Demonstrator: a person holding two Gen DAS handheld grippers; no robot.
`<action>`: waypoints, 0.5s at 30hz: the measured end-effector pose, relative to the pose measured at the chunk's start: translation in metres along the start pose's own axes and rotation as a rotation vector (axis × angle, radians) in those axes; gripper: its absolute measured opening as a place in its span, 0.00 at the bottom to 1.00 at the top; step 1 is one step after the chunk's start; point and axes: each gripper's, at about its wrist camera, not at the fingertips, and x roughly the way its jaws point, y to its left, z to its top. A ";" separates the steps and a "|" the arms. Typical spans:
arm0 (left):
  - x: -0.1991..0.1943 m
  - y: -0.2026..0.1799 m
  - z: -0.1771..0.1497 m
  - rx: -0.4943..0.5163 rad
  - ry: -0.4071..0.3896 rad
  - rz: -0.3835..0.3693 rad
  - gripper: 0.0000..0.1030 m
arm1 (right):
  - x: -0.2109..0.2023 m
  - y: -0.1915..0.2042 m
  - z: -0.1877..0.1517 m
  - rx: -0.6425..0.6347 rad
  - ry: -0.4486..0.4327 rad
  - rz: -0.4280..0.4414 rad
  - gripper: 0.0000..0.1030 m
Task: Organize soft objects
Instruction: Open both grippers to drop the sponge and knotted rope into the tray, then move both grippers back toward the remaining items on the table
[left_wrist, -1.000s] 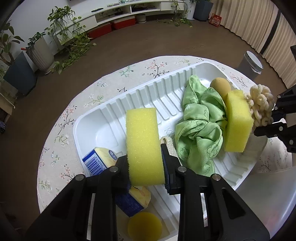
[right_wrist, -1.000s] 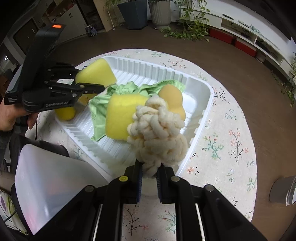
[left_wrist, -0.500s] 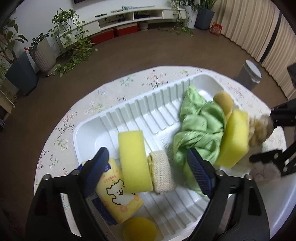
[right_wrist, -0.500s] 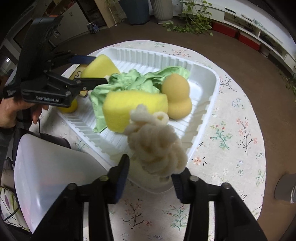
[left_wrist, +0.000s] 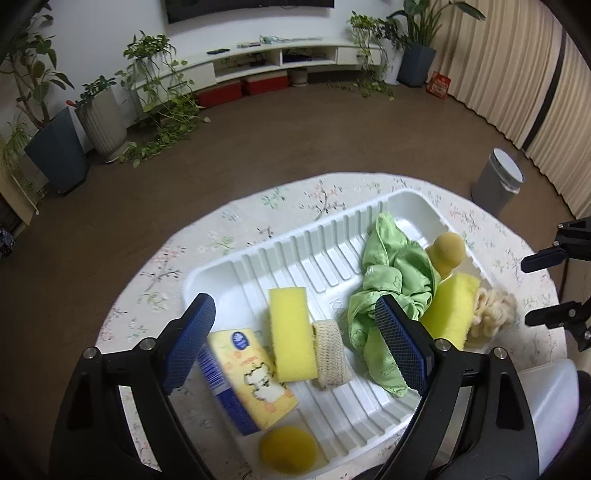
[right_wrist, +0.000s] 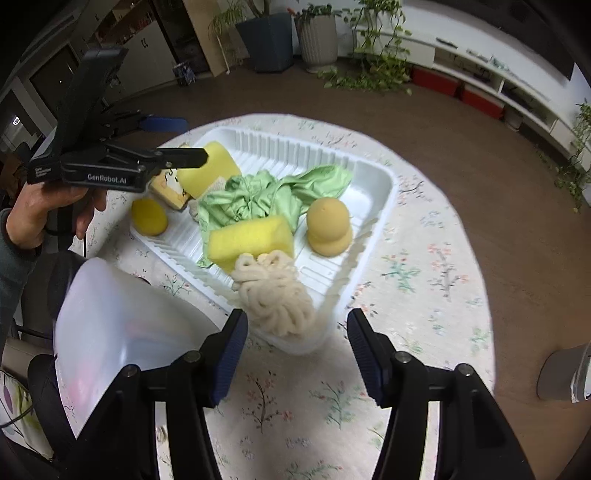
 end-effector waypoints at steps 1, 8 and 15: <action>-0.008 0.002 0.000 -0.003 -0.012 0.008 0.86 | -0.008 -0.002 -0.004 0.006 -0.017 -0.013 0.58; -0.082 0.021 -0.024 -0.062 -0.121 0.025 0.86 | -0.052 -0.010 -0.051 0.070 -0.116 -0.033 0.65; -0.147 0.017 -0.103 -0.131 -0.159 0.076 0.86 | -0.076 0.013 -0.118 0.131 -0.194 0.011 0.67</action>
